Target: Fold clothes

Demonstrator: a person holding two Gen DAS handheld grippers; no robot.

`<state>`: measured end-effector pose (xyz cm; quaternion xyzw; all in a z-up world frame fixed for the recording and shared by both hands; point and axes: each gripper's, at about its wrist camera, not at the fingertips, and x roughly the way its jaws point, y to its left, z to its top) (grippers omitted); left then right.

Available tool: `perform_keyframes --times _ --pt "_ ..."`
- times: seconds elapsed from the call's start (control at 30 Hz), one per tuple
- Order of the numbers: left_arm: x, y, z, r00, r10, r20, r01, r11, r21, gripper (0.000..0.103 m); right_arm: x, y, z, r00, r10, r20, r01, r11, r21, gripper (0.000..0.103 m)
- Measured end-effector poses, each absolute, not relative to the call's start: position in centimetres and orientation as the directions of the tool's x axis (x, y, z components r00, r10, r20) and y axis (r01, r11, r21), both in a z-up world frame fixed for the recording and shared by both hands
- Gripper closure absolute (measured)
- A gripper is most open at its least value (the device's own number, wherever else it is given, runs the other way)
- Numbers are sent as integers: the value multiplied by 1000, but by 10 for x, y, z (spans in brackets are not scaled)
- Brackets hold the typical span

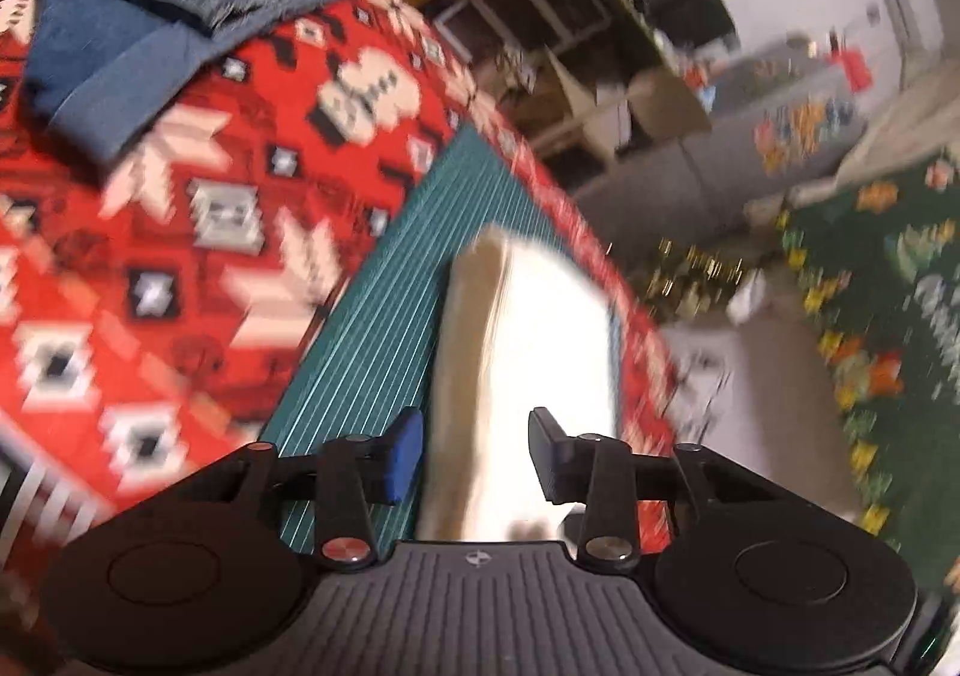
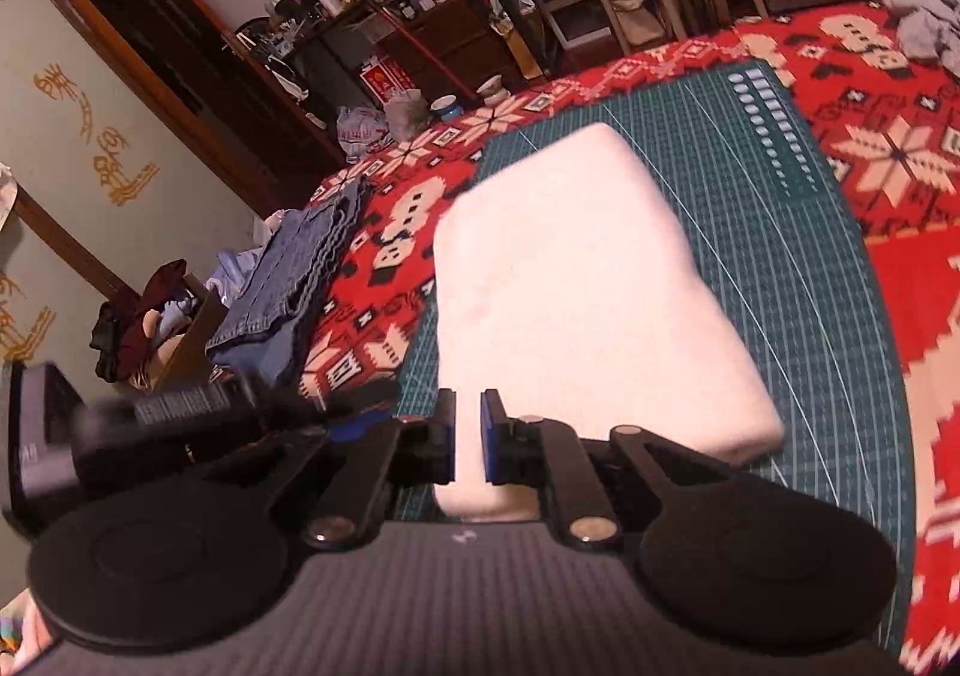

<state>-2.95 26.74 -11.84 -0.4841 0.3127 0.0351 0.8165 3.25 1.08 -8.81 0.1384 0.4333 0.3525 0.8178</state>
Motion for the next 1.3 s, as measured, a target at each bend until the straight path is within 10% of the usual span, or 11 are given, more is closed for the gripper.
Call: perform_keyframes --times 0.53,0.67,1.3 --pt "55 306 -150 813 -331 -480 -355 372 -858 66 124 61 -92 461 667 -585 -478 742 469 92" --pt "56 300 -150 818 -284 -500 -357 431 -829 96 135 80 -101 461 661 -592 -499 745 443 92" --pt "55 302 -153 826 -252 -505 -359 456 -815 97 148 62 -110 512 642 -571 -447 767 461 102"
